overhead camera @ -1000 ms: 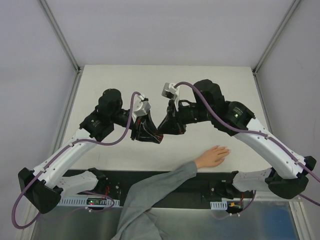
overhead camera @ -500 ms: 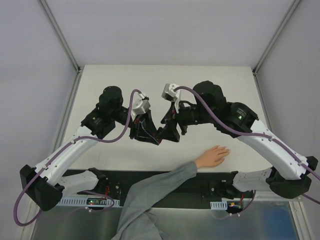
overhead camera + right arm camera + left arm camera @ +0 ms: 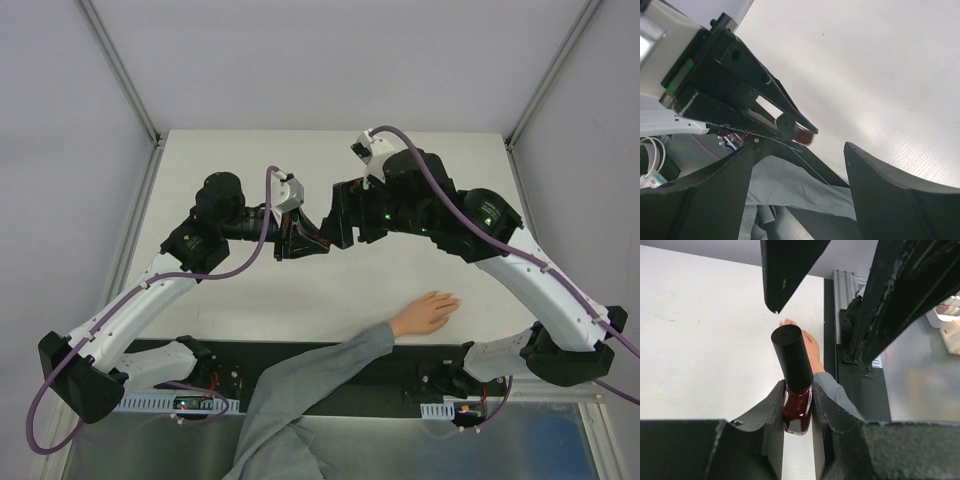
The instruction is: Paint the nails
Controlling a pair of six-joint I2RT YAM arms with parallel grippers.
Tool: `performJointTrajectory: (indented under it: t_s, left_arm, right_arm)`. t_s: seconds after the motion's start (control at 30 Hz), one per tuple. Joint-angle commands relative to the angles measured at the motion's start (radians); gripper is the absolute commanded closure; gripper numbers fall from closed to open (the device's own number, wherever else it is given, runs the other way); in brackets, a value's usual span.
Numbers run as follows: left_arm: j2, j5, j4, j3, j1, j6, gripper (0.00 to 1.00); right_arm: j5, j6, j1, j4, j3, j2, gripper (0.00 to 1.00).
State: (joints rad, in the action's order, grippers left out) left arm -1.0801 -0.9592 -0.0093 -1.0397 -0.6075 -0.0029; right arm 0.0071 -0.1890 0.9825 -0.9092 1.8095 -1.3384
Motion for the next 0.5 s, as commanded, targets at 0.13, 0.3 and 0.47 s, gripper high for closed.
performJointTrajectory:
  t_s: [0.13, 0.3, 0.47]
  left_arm:
    - [0.029, 0.069, 0.014, -0.011, -0.003, 0.043, 1.0]
    - [0.028, 0.07, 0.014, -0.014, -0.005, 0.049, 1.0]
    - [0.023, 0.05, 0.014, -0.017, -0.009, 0.046, 1.0]
  right_arm:
    - [0.054, -0.029, 0.016, -0.022, 0.088, -0.08, 0.35]
    - [0.07, -0.023, 0.018, -0.013, 0.074, -0.084, 0.53]
    - [0.051, -0.003, 0.018, 0.013, 0.063, -0.085, 0.59]
